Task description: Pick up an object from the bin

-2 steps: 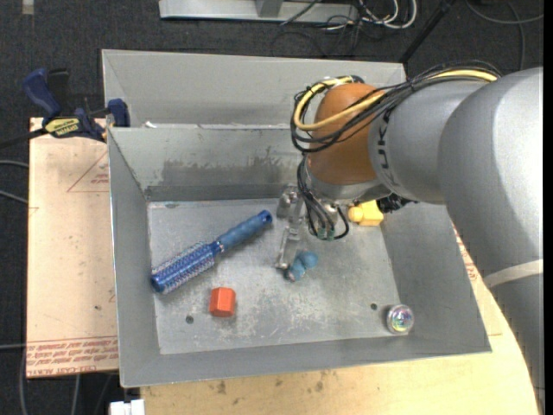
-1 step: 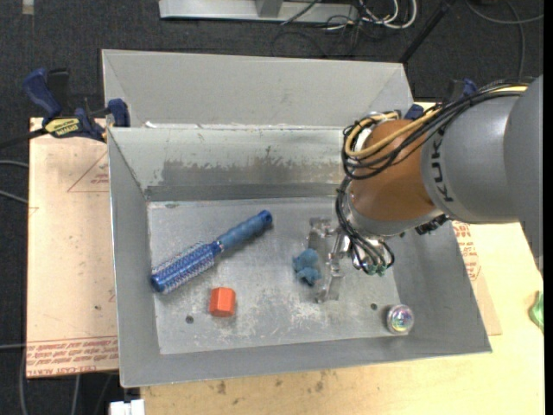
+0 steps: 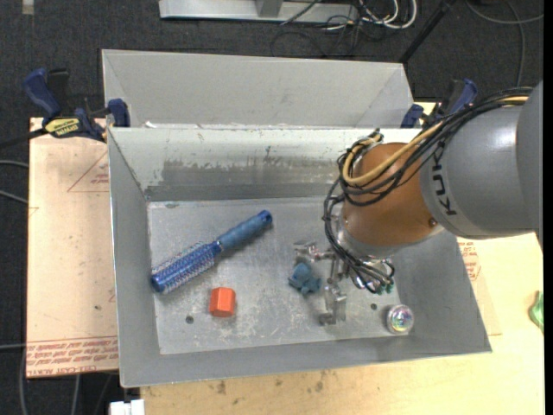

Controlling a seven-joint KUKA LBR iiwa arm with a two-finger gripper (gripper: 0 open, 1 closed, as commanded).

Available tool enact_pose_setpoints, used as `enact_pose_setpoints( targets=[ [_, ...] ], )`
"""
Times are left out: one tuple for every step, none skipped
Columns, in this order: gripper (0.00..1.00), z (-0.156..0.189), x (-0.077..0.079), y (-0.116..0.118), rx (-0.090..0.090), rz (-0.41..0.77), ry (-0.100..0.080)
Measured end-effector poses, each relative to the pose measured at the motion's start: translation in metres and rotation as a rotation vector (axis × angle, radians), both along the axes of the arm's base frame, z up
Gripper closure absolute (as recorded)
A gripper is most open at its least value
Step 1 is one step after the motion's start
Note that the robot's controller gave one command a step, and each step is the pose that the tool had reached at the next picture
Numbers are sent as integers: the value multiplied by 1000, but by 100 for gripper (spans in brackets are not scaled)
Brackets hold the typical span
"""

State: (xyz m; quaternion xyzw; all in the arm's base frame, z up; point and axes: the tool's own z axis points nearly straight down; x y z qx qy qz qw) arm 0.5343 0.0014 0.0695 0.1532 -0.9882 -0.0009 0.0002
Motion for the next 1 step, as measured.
enact_pose_setpoints(
  targets=[
    [100, 1, 1, -1, 0, -2, -2]
  ],
)
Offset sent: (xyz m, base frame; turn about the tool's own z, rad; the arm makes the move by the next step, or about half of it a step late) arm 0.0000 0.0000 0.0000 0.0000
